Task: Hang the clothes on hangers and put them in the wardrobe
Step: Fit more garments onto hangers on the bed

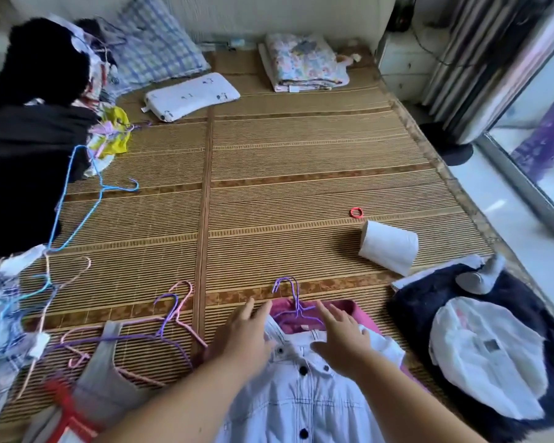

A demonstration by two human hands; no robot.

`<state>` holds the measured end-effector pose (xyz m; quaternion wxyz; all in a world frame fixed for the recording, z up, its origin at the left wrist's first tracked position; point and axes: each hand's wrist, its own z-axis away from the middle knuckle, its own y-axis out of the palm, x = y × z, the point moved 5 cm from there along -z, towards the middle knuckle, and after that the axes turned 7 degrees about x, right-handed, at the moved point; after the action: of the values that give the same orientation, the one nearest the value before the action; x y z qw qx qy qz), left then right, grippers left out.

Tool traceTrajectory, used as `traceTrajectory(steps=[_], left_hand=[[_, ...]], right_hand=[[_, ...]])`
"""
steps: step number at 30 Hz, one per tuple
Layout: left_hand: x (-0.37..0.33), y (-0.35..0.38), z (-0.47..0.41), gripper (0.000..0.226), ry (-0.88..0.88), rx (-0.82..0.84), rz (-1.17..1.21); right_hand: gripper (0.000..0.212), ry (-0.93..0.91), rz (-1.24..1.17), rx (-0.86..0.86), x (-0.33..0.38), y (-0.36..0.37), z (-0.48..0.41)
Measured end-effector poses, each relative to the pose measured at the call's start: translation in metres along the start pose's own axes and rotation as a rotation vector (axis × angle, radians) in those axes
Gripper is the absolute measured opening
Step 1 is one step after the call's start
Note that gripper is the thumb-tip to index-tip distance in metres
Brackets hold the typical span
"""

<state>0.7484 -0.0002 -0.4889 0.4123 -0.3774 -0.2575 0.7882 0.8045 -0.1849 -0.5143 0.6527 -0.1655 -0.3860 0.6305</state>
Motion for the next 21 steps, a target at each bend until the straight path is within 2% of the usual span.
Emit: traceTrajectory(steps=[5, 10, 16, 21], left_hand=[[-0.010, -0.060, 0.063, 0.069, 0.092, -0.102, -0.089], [0.014, -0.108, 0.142, 0.069, 0.131, -0.167, -0.186], [0.090, -0.142, 0.236, 0.072, 0.023, -0.277, -0.191], [0.178, -0.188, 0.302, 0.069, 0.042, -0.358, -0.146]], right_hand=[[0.073, -0.091, 0.084, -0.094, 0.043, -0.041, 0.063], [0.068, -0.193, 0.173, -0.205, 0.107, -0.075, 0.138], [0.067, -0.302, 0.235, -0.269, 0.211, -0.065, 0.211], [0.066, -0.343, 0.243, -0.267, 0.318, -0.022, 0.259]])
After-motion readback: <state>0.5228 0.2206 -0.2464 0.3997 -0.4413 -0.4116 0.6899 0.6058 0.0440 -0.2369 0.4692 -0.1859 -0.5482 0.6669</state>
